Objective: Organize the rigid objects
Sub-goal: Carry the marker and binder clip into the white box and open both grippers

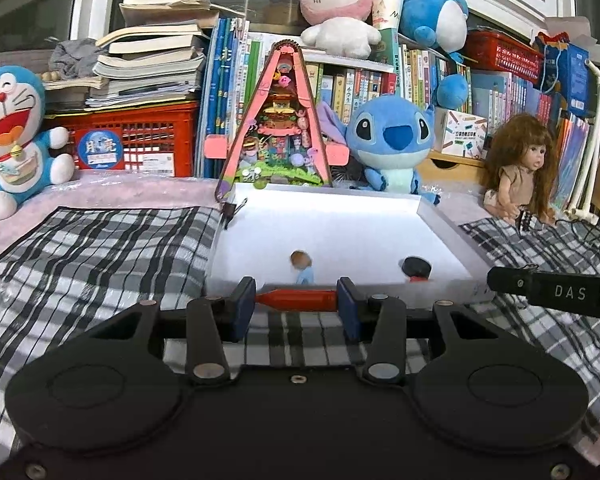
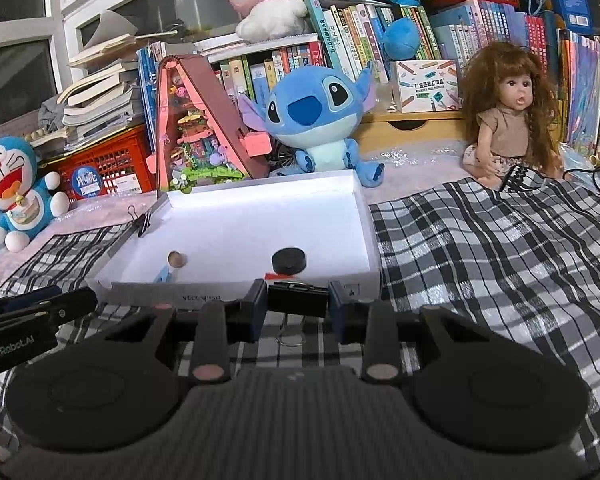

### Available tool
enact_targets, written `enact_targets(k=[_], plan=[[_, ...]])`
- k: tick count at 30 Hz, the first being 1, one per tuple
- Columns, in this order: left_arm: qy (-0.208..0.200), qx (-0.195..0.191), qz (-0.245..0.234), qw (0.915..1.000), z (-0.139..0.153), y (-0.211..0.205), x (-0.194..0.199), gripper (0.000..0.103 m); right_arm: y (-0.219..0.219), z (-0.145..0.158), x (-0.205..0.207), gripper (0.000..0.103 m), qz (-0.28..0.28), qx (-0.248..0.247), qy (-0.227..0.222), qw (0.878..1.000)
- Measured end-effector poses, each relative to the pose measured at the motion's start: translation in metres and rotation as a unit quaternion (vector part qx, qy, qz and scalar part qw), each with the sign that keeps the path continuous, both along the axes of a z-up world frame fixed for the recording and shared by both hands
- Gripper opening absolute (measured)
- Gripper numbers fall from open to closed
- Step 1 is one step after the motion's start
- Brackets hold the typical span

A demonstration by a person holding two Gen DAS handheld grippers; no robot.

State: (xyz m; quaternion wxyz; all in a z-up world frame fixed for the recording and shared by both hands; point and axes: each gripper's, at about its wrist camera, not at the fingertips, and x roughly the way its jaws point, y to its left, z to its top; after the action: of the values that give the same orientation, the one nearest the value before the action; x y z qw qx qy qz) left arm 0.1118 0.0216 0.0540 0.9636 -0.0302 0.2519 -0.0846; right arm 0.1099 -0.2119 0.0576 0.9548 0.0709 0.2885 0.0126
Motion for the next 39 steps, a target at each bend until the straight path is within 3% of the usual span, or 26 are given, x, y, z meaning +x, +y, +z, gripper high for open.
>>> enact_targets(k=[9, 15, 25, 28, 32, 39], plan=[[0.022, -0.014, -0.024, 0.9994, 0.020, -0.008, 0.052, 0.042, -0.002, 0.013, 0.035, 0.038, 0.010, 0.017, 0.011, 1.000], [0.064, -0.040, -0.027, 0.9968, 0.026, -0.011, 0.100, 0.042, 0.002, 0.019, 0.067, 0.038, 0.020, 0.016, 0.025, 0.999], [0.113, -0.027, 0.012, 0.9932, -0.005, -0.023, 0.159, 0.042, 0.003, 0.004, 0.127, 0.038, 0.020, 0.026, 0.090, 0.995], [0.120, -0.031, 0.020, 0.9920, -0.015, -0.025, 0.169, 0.042, 0.003, -0.008, 0.144, 0.038, 0.027, 0.018, 0.100, 0.994], [0.124, -0.020, 0.028, 0.9916, -0.026, -0.030, 0.180, 0.042, -0.003, -0.025, 0.160, 0.038, 0.012, 0.048, 0.117, 0.992], [0.126, -0.009, 0.032, 0.9915, -0.037, -0.033, 0.188, 0.042, 0.000, -0.041, 0.171, 0.038, 0.003, 0.040, 0.129, 0.991]])
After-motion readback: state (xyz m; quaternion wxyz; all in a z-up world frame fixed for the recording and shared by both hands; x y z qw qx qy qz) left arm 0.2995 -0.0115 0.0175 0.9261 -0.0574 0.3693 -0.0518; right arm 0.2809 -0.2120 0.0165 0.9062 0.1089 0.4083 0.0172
